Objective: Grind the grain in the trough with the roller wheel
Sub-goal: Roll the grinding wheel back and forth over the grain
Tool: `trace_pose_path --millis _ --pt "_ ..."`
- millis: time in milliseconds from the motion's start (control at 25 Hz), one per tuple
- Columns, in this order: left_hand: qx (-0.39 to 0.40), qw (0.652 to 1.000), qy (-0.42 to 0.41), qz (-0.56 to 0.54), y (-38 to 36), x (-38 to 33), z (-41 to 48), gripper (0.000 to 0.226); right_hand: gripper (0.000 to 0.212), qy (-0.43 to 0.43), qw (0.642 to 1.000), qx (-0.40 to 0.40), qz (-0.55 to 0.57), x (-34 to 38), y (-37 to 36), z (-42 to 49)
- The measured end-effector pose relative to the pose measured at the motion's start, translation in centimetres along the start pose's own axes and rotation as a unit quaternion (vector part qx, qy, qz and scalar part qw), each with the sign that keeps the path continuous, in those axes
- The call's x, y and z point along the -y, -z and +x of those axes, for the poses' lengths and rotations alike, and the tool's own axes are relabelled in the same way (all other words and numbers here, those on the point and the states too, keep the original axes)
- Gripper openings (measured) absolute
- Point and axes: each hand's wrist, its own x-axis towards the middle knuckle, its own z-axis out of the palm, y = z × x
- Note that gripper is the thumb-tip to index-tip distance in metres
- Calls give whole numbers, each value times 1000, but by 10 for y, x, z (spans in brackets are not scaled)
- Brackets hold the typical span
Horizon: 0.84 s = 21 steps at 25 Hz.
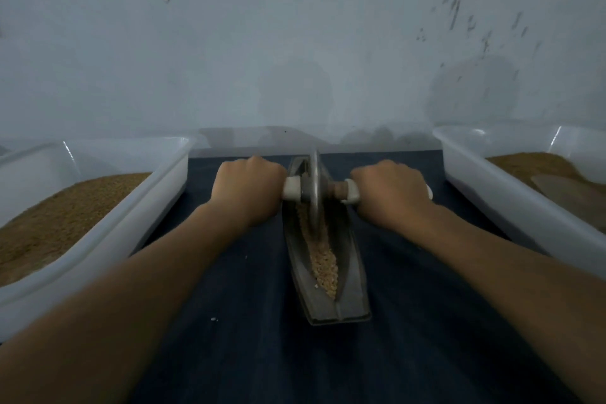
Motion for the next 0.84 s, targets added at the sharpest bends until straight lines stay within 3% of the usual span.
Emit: trace_pose_path --millis 120,200,280,360,480,560,720,840 --pt "-106 991 -75 22 10 -1 -54 46 26 52 990 -118 -63 -9 -3 -56" --pt "-115 991 -68 10 11 1 -58 56 33 72 981 -160 -84 -12 1 -62" --pt "-62 998 -19 22 1 -4 -50 36 32 62 987 -126 -81 -6 2 -40" --pt "-19 999 34 20 -3 -9 -19 4 20 31 998 -44 -29 3 3 -3" --pt "21 999 43 16 0 -11 5 10 18 -1 1000 26 2 3 -4 24" --pt "-6 1000 7 24 3 -6 -12 7 30 16 1000 -2 -6 -5 -5 4" --pt "-121 988 -99 -14 5 16 -57 32 30 109 971 -207 -57 -17 -4 -55" --pt "-70 997 -44 2 -6 12 -52 28 34 77 983 -151 -71 -10 -4 -41"
